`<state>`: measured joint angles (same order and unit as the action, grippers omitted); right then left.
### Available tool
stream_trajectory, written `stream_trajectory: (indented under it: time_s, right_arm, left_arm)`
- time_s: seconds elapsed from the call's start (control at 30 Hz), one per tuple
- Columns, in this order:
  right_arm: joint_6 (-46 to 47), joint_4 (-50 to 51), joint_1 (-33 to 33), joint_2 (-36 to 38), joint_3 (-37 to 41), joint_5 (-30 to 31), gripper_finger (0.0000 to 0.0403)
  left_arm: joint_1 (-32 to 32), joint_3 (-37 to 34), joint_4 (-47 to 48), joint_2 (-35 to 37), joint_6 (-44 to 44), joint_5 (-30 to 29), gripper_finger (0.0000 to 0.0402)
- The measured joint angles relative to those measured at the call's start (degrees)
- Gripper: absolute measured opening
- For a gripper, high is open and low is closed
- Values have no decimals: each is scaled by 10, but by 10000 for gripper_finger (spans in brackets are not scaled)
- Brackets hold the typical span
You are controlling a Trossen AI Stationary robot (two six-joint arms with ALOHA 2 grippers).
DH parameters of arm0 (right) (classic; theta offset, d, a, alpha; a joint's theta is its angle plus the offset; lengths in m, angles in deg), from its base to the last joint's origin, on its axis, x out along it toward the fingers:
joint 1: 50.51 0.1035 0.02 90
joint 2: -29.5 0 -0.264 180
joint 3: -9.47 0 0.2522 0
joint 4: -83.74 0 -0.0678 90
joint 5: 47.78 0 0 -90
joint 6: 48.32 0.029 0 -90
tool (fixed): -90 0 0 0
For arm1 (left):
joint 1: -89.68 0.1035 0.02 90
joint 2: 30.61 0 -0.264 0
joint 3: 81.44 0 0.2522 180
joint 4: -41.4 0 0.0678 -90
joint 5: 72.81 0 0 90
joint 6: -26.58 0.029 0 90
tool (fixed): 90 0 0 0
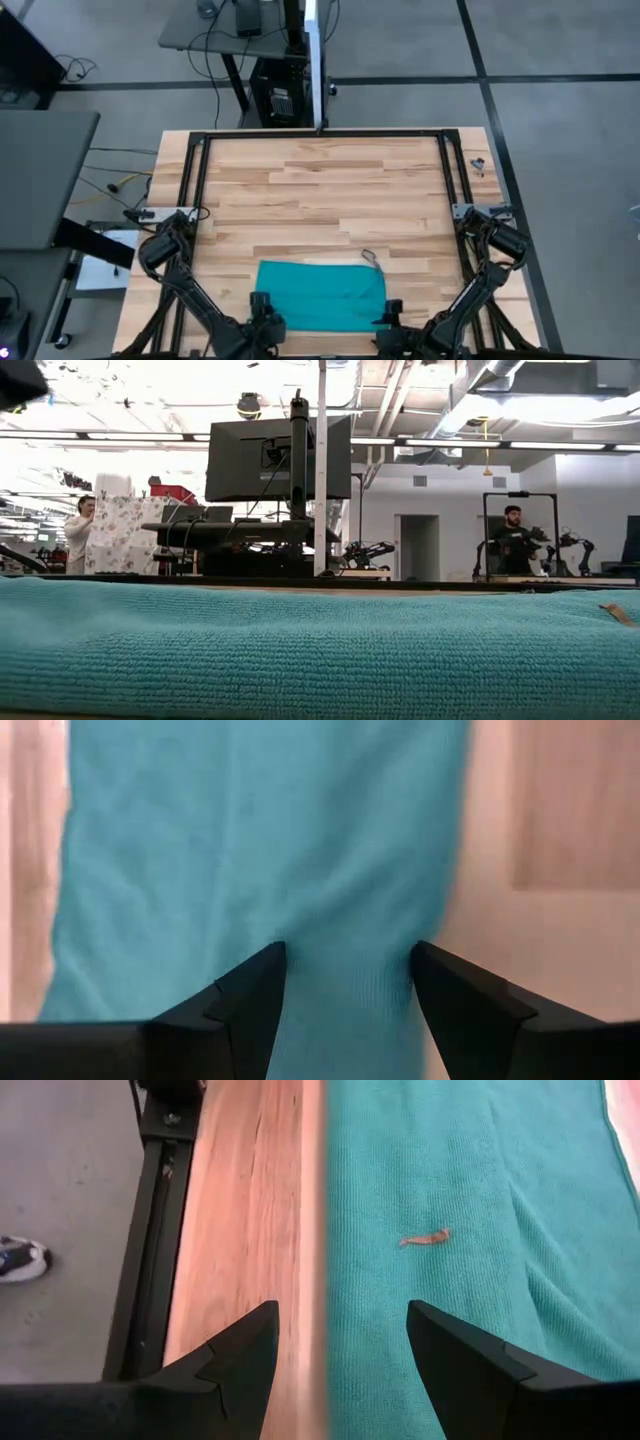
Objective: Roll towel
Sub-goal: Roll the blue towel
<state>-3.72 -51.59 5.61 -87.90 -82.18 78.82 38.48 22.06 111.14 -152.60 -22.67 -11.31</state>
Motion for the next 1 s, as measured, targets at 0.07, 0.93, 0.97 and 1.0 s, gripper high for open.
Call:
stream_trajectory:
  time_s: [0.07,0.93,0.97,1.0]
  right_arm:
    - [-5,8,0,0,0,0,214]
    - [-43,-28,-4,-1,39,-3,214]
    - [-50,-38,-3,-1,41,-6,214]
    - [-55,-39,-2,-1,41,-6,214]
  left_arm:
    - [1,0,-1,0,-1,0,201]
    - [1,0,-1,0,-24,1,201]
    - [1,0,-1,0,-24,1,201]
    - [1,0,-1,0,-24,1,201]
